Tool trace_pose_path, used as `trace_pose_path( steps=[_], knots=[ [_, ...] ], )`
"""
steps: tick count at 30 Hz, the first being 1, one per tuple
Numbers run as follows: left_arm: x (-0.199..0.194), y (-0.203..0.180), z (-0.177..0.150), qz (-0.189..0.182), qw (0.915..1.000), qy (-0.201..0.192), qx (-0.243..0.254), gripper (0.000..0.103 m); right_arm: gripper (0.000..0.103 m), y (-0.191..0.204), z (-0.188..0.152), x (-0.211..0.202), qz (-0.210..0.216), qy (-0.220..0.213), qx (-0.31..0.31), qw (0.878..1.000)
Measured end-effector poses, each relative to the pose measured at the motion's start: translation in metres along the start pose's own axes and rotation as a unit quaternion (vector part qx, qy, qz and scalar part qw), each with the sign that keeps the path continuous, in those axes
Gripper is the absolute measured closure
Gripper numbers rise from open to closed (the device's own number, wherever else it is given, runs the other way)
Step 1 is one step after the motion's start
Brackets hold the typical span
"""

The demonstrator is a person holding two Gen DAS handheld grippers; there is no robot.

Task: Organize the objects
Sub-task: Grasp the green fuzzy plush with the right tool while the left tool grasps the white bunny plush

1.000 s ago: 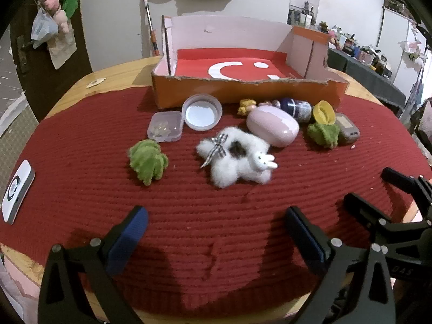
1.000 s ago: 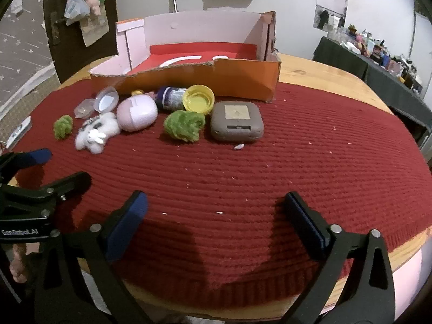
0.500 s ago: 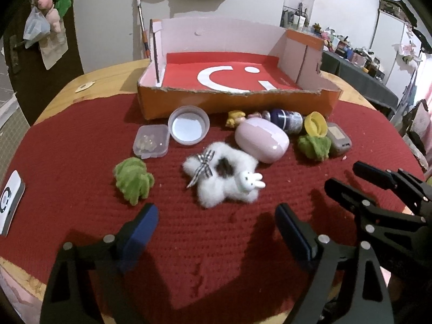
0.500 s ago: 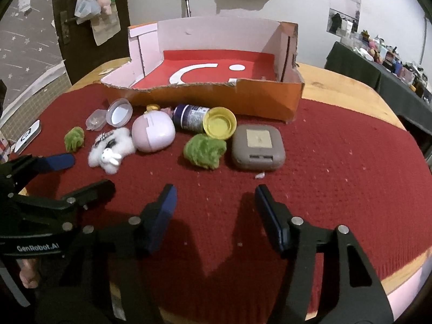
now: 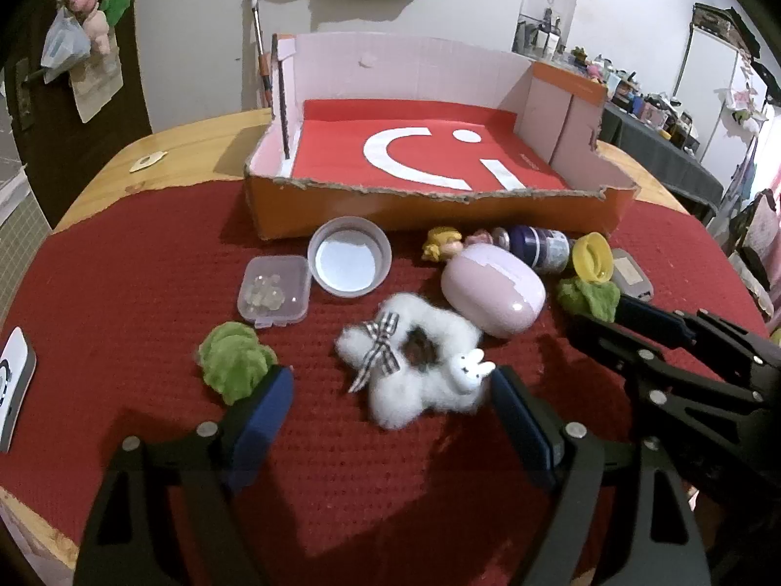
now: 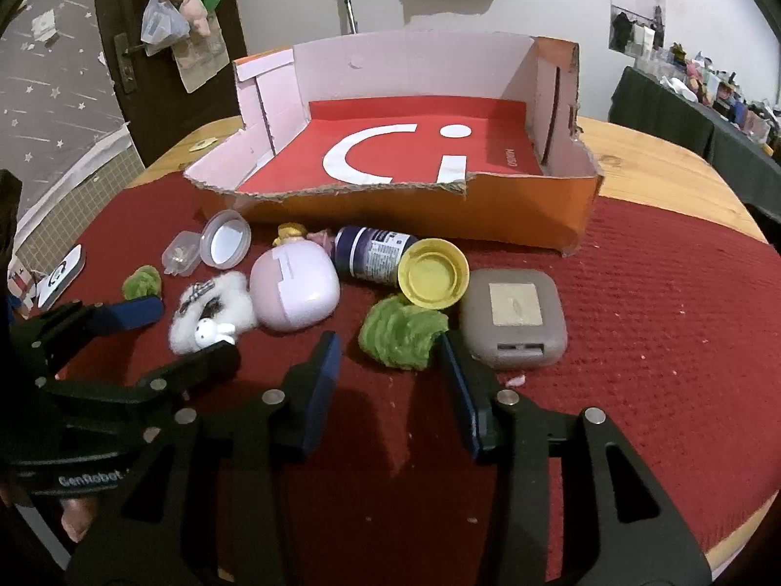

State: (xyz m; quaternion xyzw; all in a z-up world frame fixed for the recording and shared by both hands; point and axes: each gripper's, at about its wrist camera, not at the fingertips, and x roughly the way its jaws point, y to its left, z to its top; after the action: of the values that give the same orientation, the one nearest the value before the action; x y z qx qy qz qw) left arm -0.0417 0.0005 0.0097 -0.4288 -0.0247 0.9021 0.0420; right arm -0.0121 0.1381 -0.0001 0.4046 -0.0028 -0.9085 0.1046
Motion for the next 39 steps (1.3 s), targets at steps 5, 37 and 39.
trace_pose_path(
  steps=[5,37,39],
  knots=[
    [0.002,0.001,0.003,-0.007,1.0,-0.001,-0.002,0.025,0.073,-0.001,0.004,0.005,0.001,-0.001,0.002,1.0],
    [-0.019,0.004,0.003,-0.036,0.9992,-0.015,-0.001,0.067,0.074,0.013,0.002,-0.02,0.025,-0.025,-0.008,0.999],
    [-0.018,0.003,0.002,-0.033,0.9994,-0.014,0.001,0.067,0.074,0.013,0.002,-0.019,0.026,-0.024,-0.007,0.999]
  ],
)
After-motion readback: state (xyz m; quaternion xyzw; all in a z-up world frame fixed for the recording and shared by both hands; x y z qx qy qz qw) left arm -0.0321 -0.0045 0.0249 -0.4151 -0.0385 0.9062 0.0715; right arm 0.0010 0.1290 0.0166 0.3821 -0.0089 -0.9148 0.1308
